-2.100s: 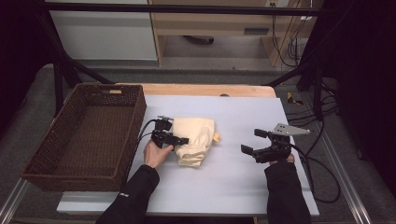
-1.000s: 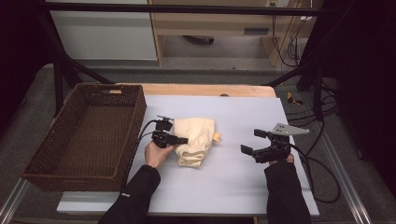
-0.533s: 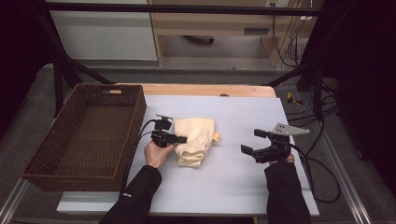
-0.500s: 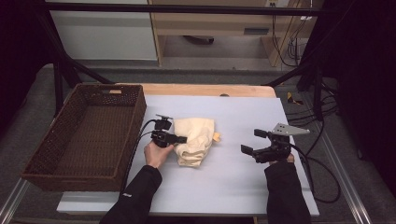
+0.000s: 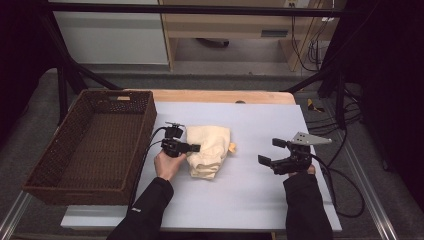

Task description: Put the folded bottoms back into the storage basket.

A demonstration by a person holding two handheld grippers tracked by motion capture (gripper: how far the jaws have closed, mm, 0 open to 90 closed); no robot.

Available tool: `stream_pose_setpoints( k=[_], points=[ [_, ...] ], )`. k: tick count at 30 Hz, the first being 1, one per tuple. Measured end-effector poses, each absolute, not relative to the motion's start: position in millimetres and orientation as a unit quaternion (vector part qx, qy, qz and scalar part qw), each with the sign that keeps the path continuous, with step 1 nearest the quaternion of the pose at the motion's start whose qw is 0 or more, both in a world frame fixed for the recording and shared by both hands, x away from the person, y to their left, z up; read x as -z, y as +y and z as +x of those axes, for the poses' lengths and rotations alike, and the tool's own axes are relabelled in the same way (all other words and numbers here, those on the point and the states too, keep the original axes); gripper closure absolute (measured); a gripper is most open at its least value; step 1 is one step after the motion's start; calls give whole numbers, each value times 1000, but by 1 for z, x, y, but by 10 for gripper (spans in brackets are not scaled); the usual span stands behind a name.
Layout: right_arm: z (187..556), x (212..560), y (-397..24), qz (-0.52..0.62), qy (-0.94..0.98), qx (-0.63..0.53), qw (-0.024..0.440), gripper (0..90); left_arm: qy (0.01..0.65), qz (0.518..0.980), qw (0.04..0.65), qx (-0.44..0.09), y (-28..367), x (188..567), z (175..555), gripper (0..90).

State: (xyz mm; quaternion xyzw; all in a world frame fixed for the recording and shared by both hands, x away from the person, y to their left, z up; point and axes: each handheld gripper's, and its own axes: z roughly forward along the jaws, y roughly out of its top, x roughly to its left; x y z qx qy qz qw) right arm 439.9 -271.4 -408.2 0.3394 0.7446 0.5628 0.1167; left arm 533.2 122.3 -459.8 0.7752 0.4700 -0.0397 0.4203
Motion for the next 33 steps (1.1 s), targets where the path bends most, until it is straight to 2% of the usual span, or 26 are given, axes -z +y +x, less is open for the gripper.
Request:
stream_pose_setpoints(
  k=[33],
  points=[
    [440, 408, -272, 339, 745, -563, 116, 30, 455, 774, 439, 30, 116, 441, 526, 718]
  ],
)
